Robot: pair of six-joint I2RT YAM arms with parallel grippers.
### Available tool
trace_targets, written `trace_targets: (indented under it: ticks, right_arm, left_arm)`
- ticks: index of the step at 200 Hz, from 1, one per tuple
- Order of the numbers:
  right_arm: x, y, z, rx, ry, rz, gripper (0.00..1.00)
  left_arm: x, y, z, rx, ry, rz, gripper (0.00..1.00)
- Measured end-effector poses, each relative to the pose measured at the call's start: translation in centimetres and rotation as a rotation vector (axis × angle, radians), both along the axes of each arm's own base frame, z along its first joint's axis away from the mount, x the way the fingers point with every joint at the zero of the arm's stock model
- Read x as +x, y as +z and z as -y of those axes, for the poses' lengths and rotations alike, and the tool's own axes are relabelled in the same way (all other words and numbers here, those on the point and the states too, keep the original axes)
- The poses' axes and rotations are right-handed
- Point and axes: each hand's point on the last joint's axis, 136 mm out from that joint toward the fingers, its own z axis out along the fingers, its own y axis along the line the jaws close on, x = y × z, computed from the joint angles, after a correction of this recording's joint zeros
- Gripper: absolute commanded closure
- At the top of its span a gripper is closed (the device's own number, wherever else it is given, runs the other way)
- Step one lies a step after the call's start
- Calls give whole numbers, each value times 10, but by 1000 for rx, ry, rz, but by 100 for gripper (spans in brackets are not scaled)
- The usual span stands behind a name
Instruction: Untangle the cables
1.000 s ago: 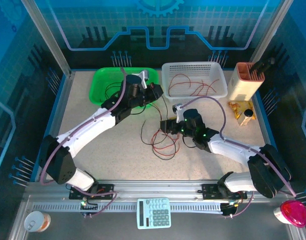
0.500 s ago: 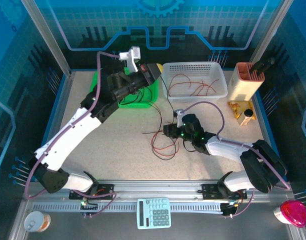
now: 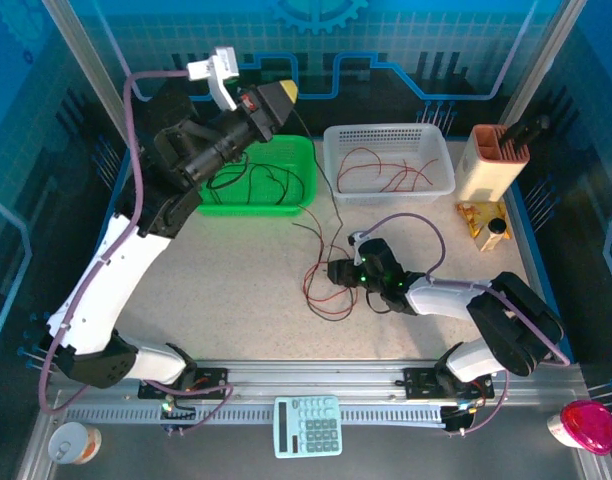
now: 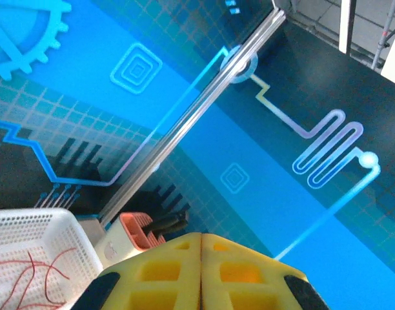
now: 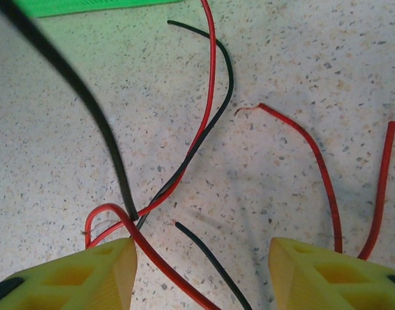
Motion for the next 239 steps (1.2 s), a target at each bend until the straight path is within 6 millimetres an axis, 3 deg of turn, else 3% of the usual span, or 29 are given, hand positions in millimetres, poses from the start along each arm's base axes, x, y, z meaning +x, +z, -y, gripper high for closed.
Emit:
trace_targets:
  ticks: [39,88,132,159,184,239]
  right_arm:
    - [-3,-3,-2,-6,-5,-7,43]
    - [-7,3,2,-16,-12,-10,41]
    - [-9,22,6,0,-20,18,41]
    - [-11,20,10,-13,-29,16,41]
    - [-15,13,13,-28,-28,-2,40]
    - [-13,19,9,-24,-16,5,35]
  left_arm:
    - [29,16,-30,-9,101,23,100]
    - [72,14,-68,33,232,31,100]
    - [99,9,-99,49,332,32,100]
    - [117,5,-116,26,374,20,100]
    - [122,9,-121,-29,377,20,100]
    - [109,39,-111,-170,272,74,100]
